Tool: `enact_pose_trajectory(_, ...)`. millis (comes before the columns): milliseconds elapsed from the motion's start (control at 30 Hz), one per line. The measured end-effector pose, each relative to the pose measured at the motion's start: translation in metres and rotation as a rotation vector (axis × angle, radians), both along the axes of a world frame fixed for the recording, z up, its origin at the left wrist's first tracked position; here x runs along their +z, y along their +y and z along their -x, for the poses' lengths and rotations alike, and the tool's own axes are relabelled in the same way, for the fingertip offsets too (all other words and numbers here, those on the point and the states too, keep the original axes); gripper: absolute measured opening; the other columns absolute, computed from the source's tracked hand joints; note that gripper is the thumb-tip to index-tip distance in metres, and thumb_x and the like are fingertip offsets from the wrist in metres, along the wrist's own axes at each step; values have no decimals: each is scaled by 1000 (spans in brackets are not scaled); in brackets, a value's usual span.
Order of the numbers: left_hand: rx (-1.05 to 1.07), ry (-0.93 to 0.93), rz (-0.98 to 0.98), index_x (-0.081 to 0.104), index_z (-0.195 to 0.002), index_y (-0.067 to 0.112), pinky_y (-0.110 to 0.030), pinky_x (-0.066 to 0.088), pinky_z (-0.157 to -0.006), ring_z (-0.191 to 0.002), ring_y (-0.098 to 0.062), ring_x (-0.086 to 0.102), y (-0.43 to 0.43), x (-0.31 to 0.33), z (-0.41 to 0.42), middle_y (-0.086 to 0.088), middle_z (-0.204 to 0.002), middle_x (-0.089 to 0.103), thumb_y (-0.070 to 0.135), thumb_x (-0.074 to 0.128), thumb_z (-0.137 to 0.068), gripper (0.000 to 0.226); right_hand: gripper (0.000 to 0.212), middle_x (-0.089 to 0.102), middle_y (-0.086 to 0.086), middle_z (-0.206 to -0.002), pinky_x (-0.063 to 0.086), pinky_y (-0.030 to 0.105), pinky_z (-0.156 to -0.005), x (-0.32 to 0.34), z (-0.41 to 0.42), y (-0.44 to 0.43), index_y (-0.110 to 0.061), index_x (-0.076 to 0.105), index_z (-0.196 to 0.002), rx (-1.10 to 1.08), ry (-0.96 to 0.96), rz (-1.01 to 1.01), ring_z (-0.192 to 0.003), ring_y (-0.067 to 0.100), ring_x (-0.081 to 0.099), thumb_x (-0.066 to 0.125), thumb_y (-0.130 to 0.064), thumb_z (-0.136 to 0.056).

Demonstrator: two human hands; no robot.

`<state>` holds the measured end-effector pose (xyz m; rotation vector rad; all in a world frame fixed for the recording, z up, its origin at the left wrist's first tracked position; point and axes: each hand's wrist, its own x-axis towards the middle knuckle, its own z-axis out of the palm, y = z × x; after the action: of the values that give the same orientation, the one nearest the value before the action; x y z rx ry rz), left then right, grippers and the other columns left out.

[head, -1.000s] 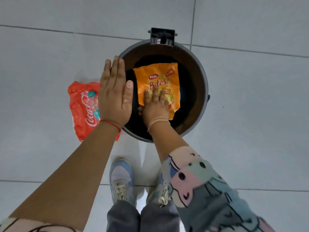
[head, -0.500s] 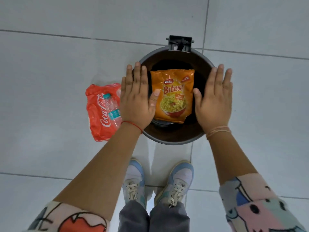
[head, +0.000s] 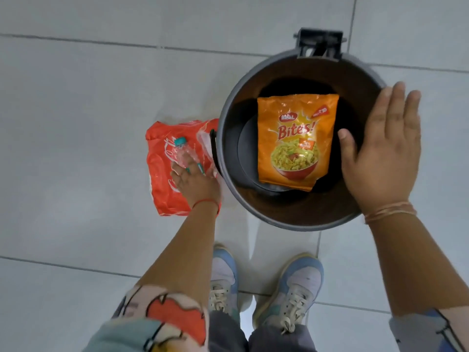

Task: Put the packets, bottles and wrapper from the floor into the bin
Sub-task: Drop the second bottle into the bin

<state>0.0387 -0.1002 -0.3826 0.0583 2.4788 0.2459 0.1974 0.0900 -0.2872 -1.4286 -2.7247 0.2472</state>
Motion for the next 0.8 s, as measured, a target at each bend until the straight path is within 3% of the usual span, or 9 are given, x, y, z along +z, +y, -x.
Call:
enact_pose_trajectory(67,27,-42,31,0,-146,23,-49,6,-117,-140,-44,-1,1,-21,-3,-27,-153,-6,27,45,-95,68,65,15,26,-153,10,46,-117,-4,-2,-1,4,15,-144,16,0,-24,-142,42,10,39,-34,-97)
enact_pose_trajectory(200,55,3,-89,7,-145,33,-51,23,-114,-139,-42,16,-13,-35,-7,-22,-154,0,9,39,-95,63,66,10,22,-155,7,42,-118,-7,-3,2,0,10,-145,9,-39,-43,-144,38,7,32,-39,-97)
enact_pose_trajectory(300,47,87,-133,16,-144,30,-43,18,-117,-140,-38,16,-18,-22,-13,-20,-155,5,3,37,-95,60,66,11,21,-155,7,41,-118,-8,-2,0,-1,10,-146,-3,-36,-46,-144,37,7,33,-39,-97)
enact_pose_trajectory(467,64,305,-423,21,-141,22,-46,31,-110,-138,-37,25,-5,63,-36,-24,-152,14,6,43,-95,54,63,14,23,-154,10,44,-118,-1,1,-2,1,14,-145,-24,-16,-8,-143,38,10,38,-33,-97)
enact_pose_trajectory(567,-18,542,-582,21,-139,22,-30,36,-102,-133,-40,34,9,132,-50,-31,-146,25,11,47,-94,54,62,16,22,-154,12,44,-118,2,3,-2,1,15,-144,-35,-25,13,-143,37,11,40,-31,-97)
enact_pose_trajectory(633,-94,616,-697,22,-143,23,-20,34,-103,-134,-32,33,26,170,-62,-30,-144,30,17,46,-93,56,61,18,22,-154,13,44,-117,3,3,-1,0,15,-144,-44,-24,22,-143,37,12,41,-30,-97)
enact_pose_trajectory(700,-250,542,-723,21,-141,27,-15,30,-105,-135,-23,31,45,182,-75,-27,-145,32,21,46,-92,55,61,19,21,-154,13,44,-116,0,4,-3,-1,15,-144,-52,-12,37,-143,36,13,42,-29,-97)
enact_pose_trajectory(800,-412,167,-554,14,-143,34,-35,43,-100,-131,-32,38,81,161,-85,-21,-151,22,14,50,-91,67,61,19,18,-154,12,42,-116,-1,4,-2,-2,15,-145,-69,1,46,-143,34,14,42,-28,-97)
